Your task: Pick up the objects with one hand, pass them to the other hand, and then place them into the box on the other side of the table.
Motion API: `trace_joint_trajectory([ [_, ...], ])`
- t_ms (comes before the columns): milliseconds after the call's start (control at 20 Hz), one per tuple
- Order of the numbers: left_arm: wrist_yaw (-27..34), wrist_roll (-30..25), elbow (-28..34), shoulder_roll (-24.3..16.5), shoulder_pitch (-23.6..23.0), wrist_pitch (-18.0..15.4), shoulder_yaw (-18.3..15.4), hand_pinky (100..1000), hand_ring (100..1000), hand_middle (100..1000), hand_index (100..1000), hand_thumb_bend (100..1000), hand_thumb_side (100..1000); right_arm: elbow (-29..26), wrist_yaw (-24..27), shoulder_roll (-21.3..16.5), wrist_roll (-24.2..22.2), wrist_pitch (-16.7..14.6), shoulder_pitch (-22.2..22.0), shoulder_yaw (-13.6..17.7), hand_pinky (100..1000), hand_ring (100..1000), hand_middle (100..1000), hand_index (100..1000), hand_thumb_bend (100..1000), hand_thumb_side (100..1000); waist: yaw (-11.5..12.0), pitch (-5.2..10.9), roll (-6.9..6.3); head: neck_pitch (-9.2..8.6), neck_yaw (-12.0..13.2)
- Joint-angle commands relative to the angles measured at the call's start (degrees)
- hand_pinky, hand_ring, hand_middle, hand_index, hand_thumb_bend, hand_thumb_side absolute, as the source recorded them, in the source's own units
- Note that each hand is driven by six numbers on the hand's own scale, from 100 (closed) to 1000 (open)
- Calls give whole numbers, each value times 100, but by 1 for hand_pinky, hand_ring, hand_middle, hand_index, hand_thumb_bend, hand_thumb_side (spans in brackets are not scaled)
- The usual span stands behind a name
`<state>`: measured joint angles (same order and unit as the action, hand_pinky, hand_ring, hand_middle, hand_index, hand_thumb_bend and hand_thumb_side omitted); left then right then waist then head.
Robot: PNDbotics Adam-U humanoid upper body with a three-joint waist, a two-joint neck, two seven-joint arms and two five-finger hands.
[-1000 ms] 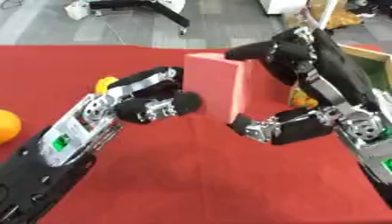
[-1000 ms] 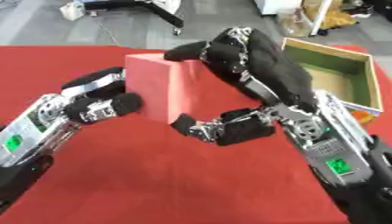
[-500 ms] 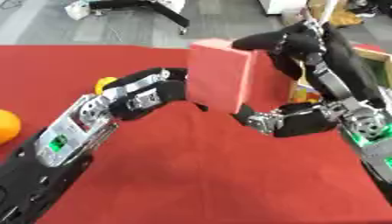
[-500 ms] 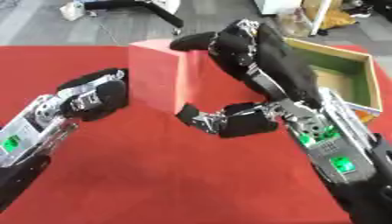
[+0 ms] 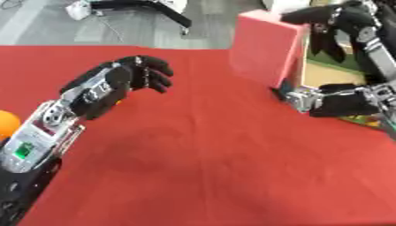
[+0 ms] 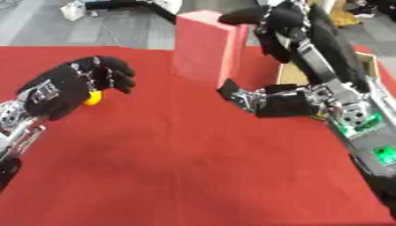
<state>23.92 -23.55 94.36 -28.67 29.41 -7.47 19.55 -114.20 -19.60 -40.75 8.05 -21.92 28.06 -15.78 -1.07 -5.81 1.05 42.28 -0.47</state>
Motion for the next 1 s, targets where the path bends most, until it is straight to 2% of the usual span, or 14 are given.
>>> trace_joint_trajectory([
  [50, 164, 184, 176, -72, -98, -98, -290, 760, 743, 739, 826, 533, 825, -39, 441, -736, 128, 237, -205, 485, 267, 100, 100, 561, 163, 203, 22, -17, -50, -30, -57],
  [250, 247, 413, 221, 81, -408, -193, -564, 757, 737, 728, 811, 521, 806, -36, 939, -1329, 126, 668, -739, 899, 306, 100, 100, 574, 100, 253, 105, -34, -52, -63, -175],
  [350, 303, 534, 256, 171, -559, -270, -696, 756, 735, 725, 808, 522, 802, 264, 1114, -1509, -56, 952, -805, 1030, 327, 100, 100, 594, 100, 294, 173, -30, -57, -71, -241],
  [450, 331, 640, 301, 286, -696, -333, -813, 755, 732, 721, 804, 522, 794, 1060, 1329, -1512, -346, 992, -627, 1077, 353, 100, 100, 611, 100, 344, 254, -15, -71, -64, -280],
  [600, 306, 726, 421, 444, -865, -403, -924, 756, 732, 718, 801, 522, 789, 2518, 1561, -1416, -822, 818, -154, 1147, 383, 100, 100, 645, 100, 375, 386, -6, -94, -71, -371],
  [800, 223, 762, 560, 668, -1020, -443, -1018, 757, 732, 718, 802, 528, 782, 4163, 1243, -1238, -1189, 502, 383, 1238, 420, 100, 100, 686, 100, 431, 559, -13, -118, -71, -473],
  [1000, 199, 818, 657, 792, -1093, -491, -1093, 757, 731, 715, 801, 529, 777, 5354, 985, -1100, -1210, 396, 649, 1353, 444, 100, 100, 730, 100, 503, 696, -16, -125, -69, -520],
])
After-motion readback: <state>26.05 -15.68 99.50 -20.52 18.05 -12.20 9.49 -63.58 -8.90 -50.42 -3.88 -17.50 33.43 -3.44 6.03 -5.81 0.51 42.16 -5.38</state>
